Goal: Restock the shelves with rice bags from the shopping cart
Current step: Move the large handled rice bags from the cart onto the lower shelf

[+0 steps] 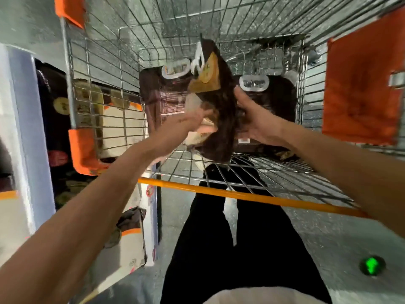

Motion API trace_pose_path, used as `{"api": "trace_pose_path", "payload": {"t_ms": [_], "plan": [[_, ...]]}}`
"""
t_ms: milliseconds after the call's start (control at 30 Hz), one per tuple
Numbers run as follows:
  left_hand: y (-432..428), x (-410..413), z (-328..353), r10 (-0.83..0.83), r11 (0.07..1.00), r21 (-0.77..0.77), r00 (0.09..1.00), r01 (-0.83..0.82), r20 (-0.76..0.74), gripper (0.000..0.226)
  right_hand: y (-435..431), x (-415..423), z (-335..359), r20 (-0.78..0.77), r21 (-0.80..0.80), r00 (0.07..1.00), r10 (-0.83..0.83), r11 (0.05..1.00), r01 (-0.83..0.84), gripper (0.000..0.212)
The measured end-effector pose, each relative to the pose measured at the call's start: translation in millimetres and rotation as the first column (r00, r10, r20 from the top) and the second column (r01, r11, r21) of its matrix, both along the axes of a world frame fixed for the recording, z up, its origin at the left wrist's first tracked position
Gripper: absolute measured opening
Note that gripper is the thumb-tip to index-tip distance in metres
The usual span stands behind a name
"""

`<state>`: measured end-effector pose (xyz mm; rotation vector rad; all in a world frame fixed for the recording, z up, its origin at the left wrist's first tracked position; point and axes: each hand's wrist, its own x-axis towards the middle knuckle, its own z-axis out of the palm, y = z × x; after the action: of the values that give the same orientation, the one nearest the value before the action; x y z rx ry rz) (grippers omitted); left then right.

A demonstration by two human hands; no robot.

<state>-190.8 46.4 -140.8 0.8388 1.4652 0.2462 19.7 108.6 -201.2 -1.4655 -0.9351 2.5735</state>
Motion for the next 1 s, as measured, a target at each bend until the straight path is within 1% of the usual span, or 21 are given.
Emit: {"api": "trace_pose_path", "payload": {"t_ms": [67, 133, 167, 233, 267, 300, 333, 400, 433, 467, 533, 600, 633, 700, 733, 800, 867, 900, 933, 1000], "plan": [[11, 18, -12, -0.071, 0.997, -0.036, 0.996, 0.073, 0.057, 0.037, 4, 15, -3, -0.010, -0.110, 0.990, -0.140, 0.984, 0.138, 0.080], [20, 28, -32, -0.007, 0.998, -0.057, 0.999, 0.010, 0.049, 0.036, 8, 36, -8, 0.017, -0.177, 0.960, -0.279, 0.944, 0.277, 0.082], [22, 25, -42, 0.036, 0.998, -0.052, 0.999, -0.036, 0.001, 0.034, 10, 44, -13, 0.059, -0.169, 0.945, -0.321, 0.930, 0.326, 0.079], [26, 20, -63, 0.074, 0.996, -0.041, 0.991, -0.079, -0.114, 0.030, 14, 61, -20, 0.164, -0.102, 0.932, -0.324, 0.934, 0.343, 0.062], [28, 17, -74, 0.074, 0.994, -0.066, 0.983, -0.086, -0.170, 0.030, 15, 67, -22, 0.226, -0.066, 0.924, -0.309, 0.941, 0.331, 0.057], [29, 15, -83, 0.061, 0.991, -0.100, 0.974, -0.084, -0.216, 0.033, 16, 71, -28, 0.289, -0.034, 0.908, -0.303, 0.945, 0.326, 0.058], [30, 13, -93, 0.034, 0.984, -0.161, 0.965, -0.078, -0.260, 0.038, 17, 72, -29, 0.326, -0.020, 0.899, -0.293, 0.948, 0.317, 0.065], [33, 13, -107, 0.004, 0.955, -0.282, 0.958, -0.089, -0.287, 0.059, 19, 75, -41, 0.383, 0.026, 0.879, -0.284, 0.955, 0.297, 0.082], [32, 15, -110, 0.017, 0.943, -0.315, 0.962, -0.105, -0.271, 0.069, 19, 78, -46, 0.413, 0.061, 0.864, -0.288, 0.955, 0.289, 0.083], [33, 20, -107, 0.040, 0.928, -0.350, 0.966, -0.131, -0.255, 0.073, 21, 79, -50, 0.431, 0.098, 0.853, -0.294, 0.955, 0.279, 0.080], [34, 28, -108, 0.109, 0.897, -0.402, 0.974, -0.183, -0.199, 0.069, 27, 82, -56, 0.476, 0.153, 0.846, -0.241, 0.970, 0.190, 0.080], [36, 31, -111, 0.101, 0.890, -0.432, 0.986, -0.150, -0.133, 0.072, 32, 86, -66, 0.540, 0.154, 0.819, -0.192, 0.980, 0.128, 0.104], [38, 32, -114, 0.091, 0.890, -0.440, 0.992, -0.121, -0.090, 0.081, 34, 86, -72, 0.563, 0.142, 0.806, -0.184, 0.982, 0.125, 0.111], [43, 33, -115, 0.075, 0.889, -0.450, 0.996, -0.089, -0.049, 0.107, 38, 82, -79, 0.569, 0.121, 0.802, -0.179, 0.984, 0.133, 0.108], [45, 34, -120, 0.085, 0.885, -0.455, 0.996, -0.095, -0.041, 0.113, 39, 80, -84, 0.570, 0.115, 0.802, -0.178, 0.984, 0.136, 0.109], [44, 36, -127, 0.139, 0.892, -0.433, 0.990, -0.129, -0.010, 0.108, 41, 77, -92, 0.576, 0.112, 0.798, -0.177, 0.984, 0.138, 0.113], [43, 39, -137, 0.263, 0.881, -0.409, 0.965, -0.237, 0.009, 0.117, 45, 77, -97, 0.591, 0.098, 0.790, -0.166, 0.986, 0.134, 0.108], [45, 42, -140, 0.319, 0.865, -0.413, 0.947, -0.284, 0.018, 0.115, 47, 78, -101, 0.600, 0.098, 0.783, -0.163, 0.987, 0.130, 0.110], [50, 47, -142, 0.367, 0.852, -0.411, 0.930, -0.324, 0.028, 0.099, 52, 79, -106, 0.613, 0.090, 0.776, -0.149, 0.989, 0.119, 0.115], [54, 57, -143, 0.465, 0.807, -0.433, 0.884, -0.401, 0.048, 0.049, 54, 81, -111, 0.629, 0.078, 0.772, -0.093, 0.995, 0.056, 0.122]]}}
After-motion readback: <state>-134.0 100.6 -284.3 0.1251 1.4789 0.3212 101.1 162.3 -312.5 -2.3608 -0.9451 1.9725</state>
